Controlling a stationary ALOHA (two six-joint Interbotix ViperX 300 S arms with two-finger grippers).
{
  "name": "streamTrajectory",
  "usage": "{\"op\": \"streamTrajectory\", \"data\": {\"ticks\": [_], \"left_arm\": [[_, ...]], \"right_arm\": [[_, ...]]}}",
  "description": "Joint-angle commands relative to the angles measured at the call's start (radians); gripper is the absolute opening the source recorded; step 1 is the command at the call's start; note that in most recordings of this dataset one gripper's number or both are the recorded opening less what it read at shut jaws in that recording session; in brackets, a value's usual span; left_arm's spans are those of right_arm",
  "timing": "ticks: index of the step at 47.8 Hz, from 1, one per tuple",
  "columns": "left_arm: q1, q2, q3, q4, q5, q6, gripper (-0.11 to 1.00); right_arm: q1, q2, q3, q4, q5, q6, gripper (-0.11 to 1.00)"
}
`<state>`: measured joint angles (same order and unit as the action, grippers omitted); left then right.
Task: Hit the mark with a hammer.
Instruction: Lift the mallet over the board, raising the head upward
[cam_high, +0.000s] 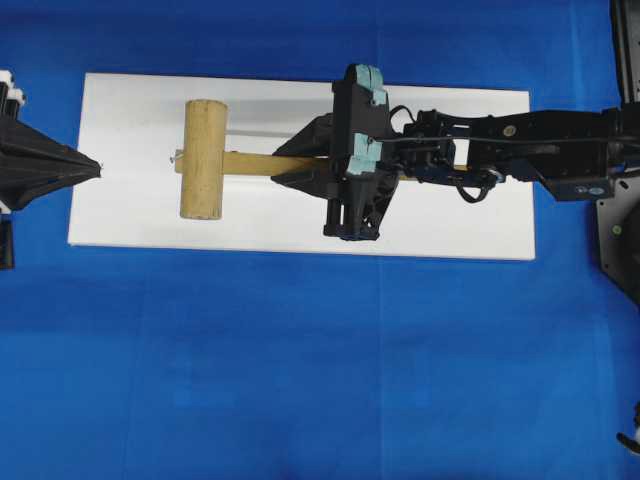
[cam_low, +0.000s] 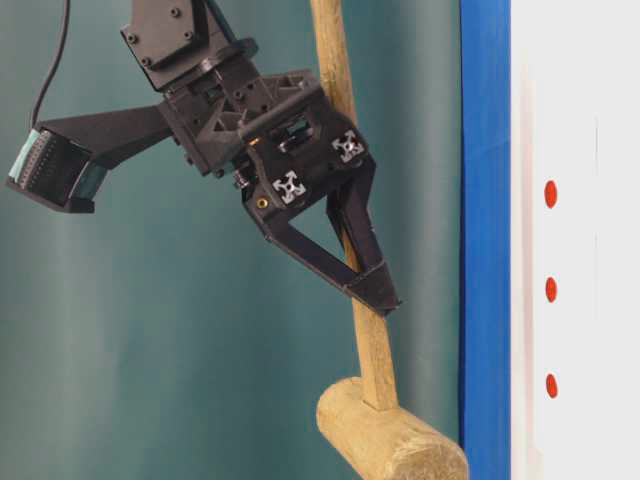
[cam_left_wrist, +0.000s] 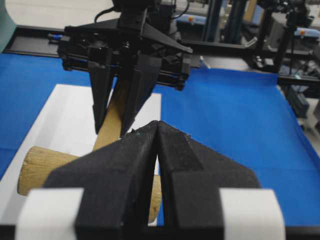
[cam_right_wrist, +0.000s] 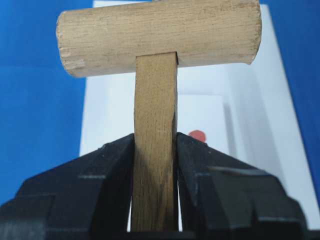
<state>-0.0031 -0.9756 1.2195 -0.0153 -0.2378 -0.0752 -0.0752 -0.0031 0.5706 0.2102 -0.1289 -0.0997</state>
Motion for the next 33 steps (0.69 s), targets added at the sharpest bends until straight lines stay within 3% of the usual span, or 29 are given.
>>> {"op": "streamTrajectory", "data": {"ticks": [1, 9, 15, 25, 33], "left_arm": [[-0.003, 0.009, -0.012, 0.000, -0.005, -0.003, 0.00], [-0.003, 0.009, -0.012, -0.002, -0.005, -0.003, 0.00], [-0.005, 0.009, -0.012, 0.000, -0.005, -0.005, 0.00], [-0.003, 0.009, -0.011, -0.002, -0.005, -0.005, 0.00], [-0.003, 0.009, -0.012, -0.002, -0.005, -0.005, 0.00]], "right_arm": [[0.003, -0.040, -0.032, -0.003, -0.021, -0.012, 0.10], [0.002, -0.040, -0.032, -0.018, -0.054, -0.067, 0.10], [0.002, -0.048, -0.032, -0.044, -0.110, -0.175, 0.10], [0.002, -0.055, -0.025, -0.055, -0.216, -0.469, 0.10], [0.005, -0.060, -0.017, -0.046, -0.287, -0.742, 0.10]]}}
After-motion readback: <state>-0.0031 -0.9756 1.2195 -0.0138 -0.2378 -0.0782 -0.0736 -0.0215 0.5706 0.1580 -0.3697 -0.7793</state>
